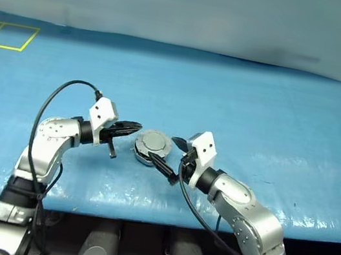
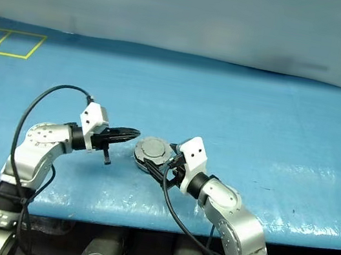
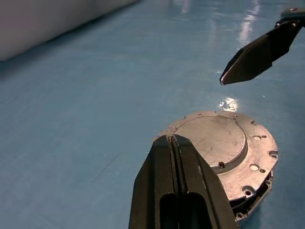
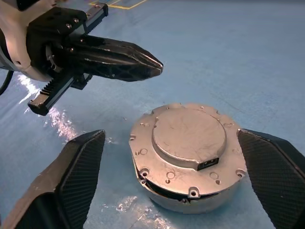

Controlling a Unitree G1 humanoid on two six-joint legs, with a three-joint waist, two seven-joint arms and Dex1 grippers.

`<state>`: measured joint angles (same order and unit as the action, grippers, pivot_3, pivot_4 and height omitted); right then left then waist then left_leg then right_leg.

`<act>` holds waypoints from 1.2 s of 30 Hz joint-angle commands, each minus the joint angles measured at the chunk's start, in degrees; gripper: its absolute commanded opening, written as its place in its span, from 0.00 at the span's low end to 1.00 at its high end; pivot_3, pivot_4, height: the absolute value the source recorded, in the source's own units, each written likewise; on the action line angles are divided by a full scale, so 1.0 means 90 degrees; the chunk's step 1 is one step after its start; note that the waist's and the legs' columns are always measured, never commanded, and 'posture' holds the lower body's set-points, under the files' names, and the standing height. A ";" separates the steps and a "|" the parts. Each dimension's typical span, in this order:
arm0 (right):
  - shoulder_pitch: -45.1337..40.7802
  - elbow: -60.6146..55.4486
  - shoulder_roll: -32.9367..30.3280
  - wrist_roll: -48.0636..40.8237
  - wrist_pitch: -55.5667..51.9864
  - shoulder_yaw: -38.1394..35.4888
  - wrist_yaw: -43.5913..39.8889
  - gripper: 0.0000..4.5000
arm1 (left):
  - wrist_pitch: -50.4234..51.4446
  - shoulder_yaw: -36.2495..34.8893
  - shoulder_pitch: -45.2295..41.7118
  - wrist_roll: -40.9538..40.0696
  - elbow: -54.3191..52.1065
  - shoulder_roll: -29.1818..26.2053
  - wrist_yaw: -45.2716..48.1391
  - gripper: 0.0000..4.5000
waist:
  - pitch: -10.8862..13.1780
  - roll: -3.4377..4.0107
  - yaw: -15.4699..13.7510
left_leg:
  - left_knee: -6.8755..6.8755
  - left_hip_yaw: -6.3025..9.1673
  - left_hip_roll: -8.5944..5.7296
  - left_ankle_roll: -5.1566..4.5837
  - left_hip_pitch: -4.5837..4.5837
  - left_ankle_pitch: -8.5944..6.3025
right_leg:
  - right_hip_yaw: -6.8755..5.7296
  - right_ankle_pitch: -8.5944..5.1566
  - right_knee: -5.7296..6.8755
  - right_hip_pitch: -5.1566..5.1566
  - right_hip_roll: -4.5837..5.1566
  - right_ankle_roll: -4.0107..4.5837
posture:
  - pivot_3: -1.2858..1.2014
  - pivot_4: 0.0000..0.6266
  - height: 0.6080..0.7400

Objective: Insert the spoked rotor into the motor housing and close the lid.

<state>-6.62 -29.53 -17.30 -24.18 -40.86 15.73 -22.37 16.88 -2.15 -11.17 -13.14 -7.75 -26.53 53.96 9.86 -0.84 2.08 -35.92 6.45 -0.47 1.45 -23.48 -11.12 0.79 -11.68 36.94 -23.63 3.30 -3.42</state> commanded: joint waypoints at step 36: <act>-0.1763 0.1743 0.0783 0.1453 -0.0276 0.0855 -0.0249 0.68 | -0.1721 0.0307 0.2448 -0.0260 -0.0829 0.0976 -0.1698 0.00 | -0.0002 0.0006 0.0015 | 0.0004 -0.0008 0.0000 0.0001 -0.0001 -0.0001 | -0.0001 0.0001 -0.0001 -0.0010 0.0004 0.0004 | 0.52 0.24 1.00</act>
<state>-21.44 -11.69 -11.35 -11.63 -43.25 22.85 -25.41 3.03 1.15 10.64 -14.73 -14.44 -18.01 39.02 9.85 -0.78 2.21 -35.88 6.38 -0.45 1.46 -23.49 -11.13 0.78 -11.67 36.94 -23.73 3.32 -3.38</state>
